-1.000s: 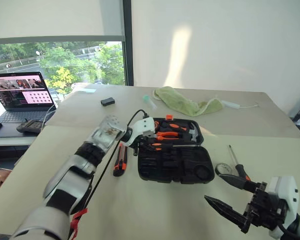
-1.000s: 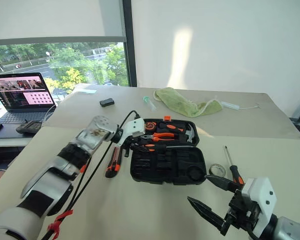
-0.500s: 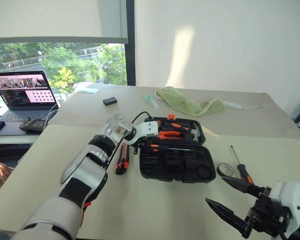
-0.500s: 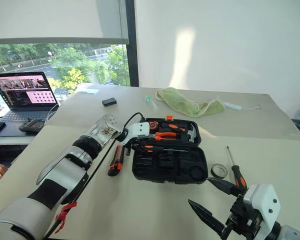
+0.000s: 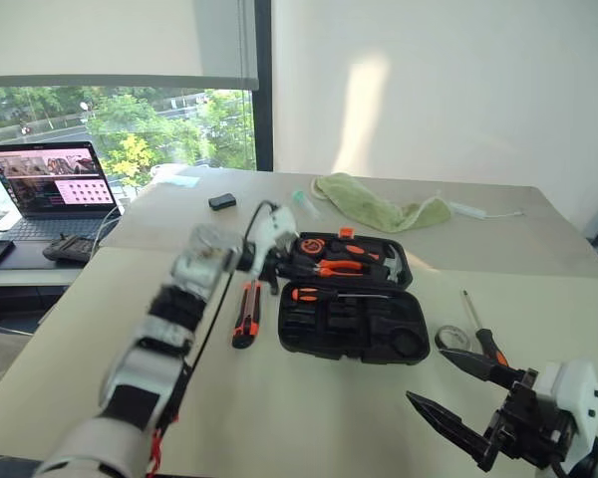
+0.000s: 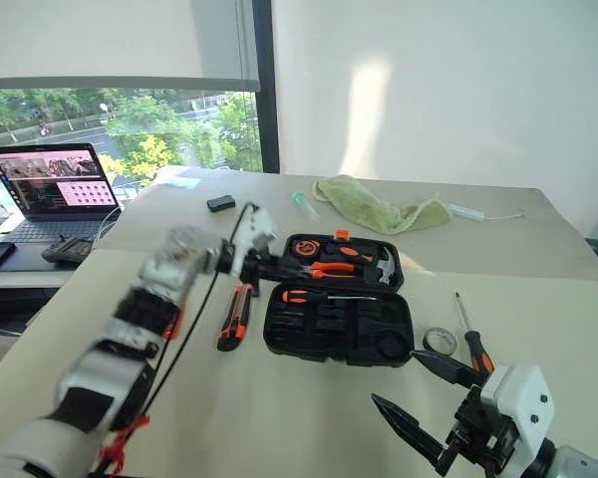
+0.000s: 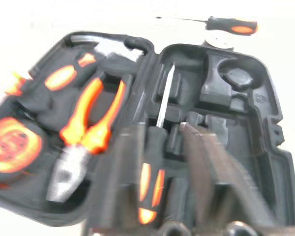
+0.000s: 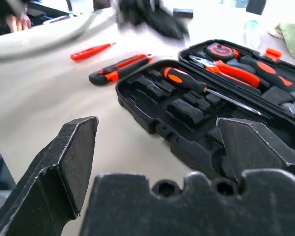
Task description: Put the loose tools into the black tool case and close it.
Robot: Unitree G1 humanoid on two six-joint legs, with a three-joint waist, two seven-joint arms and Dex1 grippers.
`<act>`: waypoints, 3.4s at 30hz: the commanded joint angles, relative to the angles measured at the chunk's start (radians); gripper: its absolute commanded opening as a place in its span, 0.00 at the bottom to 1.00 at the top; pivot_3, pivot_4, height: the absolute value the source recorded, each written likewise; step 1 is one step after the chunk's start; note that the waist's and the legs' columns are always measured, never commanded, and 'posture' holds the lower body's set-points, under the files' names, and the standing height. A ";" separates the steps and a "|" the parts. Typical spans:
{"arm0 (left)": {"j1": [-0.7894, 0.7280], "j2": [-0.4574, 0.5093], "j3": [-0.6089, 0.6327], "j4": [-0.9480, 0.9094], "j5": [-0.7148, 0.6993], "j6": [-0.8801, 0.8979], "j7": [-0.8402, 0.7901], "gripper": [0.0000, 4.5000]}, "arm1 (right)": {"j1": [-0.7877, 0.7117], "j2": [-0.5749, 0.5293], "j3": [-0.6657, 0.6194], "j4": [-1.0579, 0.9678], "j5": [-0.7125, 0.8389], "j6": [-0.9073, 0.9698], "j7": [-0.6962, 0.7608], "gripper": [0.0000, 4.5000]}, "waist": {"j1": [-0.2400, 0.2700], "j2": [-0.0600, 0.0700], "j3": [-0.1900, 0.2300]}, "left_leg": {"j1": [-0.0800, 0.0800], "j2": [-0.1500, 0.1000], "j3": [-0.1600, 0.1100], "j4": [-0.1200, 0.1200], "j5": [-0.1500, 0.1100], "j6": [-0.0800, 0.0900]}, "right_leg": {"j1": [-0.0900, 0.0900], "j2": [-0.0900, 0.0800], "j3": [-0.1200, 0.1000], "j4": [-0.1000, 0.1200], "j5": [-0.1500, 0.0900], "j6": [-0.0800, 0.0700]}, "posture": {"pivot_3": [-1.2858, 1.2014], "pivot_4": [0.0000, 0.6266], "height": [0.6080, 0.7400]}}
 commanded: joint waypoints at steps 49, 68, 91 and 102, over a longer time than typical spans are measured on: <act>0.427 0.367 0.182 -1.092 -0.706 0.492 0.115 1.00 | -0.913 -0.465 0.464 0.920 -0.121 0.838 -0.261 0.55 | -0.036 0.006 -0.001 | 0.005 -0.001 0.001 -0.006 0.004 -0.007 | 0.001 0.003 0.001 0.002 -0.004 -0.007 | 0.52 0.24 1.00; 0.677 0.493 0.446 -1.072 -0.842 0.399 0.112 1.00 | -1.406 -0.282 1.042 0.885 -0.622 0.150 0.357 0.22 | -0.049 0.002 0.003 | 0.010 0.003 -0.001 -0.017 0.012 -0.021 | -0.002 0.006 0.000 0.004 -0.006 -0.011 | 0.52 0.24 1.00; 0.902 0.591 0.586 -1.170 -0.886 0.322 0.137 1.00 | -1.534 -0.141 1.068 1.369 -0.879 -0.114 0.653 0.22 | -0.035 0.001 0.003 | 0.012 -0.001 -0.003 -0.017 0.013 -0.025 | 0.000 0.003 -0.001 0.004 -0.004 -0.013 | 0.52 0.24 1.00; 0.913 0.605 0.580 -1.182 -0.894 0.284 0.113 1.00 | -1.544 -0.152 1.017 1.460 -0.907 -0.143 0.652 0.22 | -0.030 0.001 0.003 | 0.011 -0.001 -0.004 -0.017 0.013 -0.025 | 0.000 0.002 -0.001 0.002 -0.005 -0.013 | 0.52 0.24 1.00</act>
